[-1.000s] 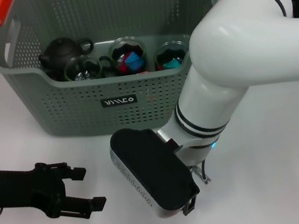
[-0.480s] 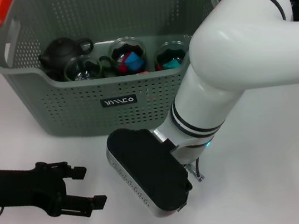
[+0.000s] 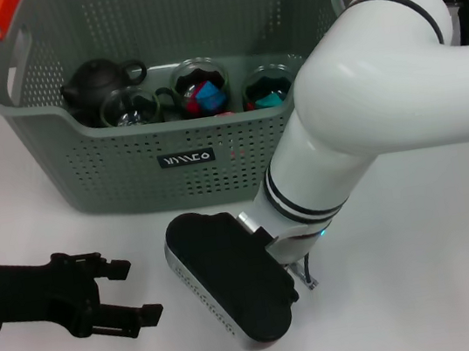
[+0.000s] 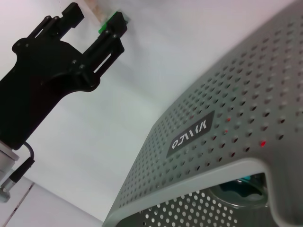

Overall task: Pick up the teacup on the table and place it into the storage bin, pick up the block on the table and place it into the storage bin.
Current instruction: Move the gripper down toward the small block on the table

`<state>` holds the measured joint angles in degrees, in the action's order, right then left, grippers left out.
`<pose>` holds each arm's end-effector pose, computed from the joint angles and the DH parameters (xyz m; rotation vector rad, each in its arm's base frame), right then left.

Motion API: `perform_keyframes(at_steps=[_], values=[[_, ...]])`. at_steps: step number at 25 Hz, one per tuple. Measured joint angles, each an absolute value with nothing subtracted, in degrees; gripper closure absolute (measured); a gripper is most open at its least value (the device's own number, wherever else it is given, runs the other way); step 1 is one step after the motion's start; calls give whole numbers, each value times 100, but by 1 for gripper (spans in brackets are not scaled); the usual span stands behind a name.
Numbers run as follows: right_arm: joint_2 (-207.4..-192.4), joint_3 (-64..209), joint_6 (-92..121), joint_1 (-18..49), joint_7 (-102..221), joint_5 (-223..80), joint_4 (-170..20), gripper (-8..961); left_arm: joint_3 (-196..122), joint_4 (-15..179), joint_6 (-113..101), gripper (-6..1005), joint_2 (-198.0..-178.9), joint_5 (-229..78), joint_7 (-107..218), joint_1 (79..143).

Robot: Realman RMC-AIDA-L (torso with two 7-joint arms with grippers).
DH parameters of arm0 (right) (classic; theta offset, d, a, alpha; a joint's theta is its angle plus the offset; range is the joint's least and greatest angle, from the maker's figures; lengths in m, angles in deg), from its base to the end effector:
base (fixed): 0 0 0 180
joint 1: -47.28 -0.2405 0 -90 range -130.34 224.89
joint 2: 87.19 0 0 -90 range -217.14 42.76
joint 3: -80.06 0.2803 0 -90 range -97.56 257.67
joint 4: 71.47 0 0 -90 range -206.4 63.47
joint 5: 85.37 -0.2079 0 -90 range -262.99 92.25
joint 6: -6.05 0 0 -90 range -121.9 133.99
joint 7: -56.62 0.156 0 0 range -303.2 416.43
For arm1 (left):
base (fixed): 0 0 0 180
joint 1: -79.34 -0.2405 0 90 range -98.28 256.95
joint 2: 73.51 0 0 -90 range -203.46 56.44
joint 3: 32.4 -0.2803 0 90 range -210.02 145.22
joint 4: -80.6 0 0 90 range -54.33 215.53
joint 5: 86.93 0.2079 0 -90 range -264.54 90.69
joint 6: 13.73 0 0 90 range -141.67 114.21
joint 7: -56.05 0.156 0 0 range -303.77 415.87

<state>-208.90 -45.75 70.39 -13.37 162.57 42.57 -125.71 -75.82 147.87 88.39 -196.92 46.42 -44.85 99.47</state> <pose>0.0983 0.3286 -0.1909 2.7556 1.0050 0.7415 -0.2981 0.2837 0.0055 -2.8301 -0.9127 -0.1912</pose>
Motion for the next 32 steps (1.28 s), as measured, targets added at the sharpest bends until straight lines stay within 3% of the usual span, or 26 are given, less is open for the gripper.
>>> perform_keyframes(at_steps=[3,32], values=[[-20892,-4589,7051,-1337,16221,4180,-12572,167,-7582,14783,8840,65,-19691,4642,-4485,9947],[-20892,-4598,7046,-1310,16222,4057,-12437,450,-7546,14739,8786,65,-19682,4649,-4494,9955]])
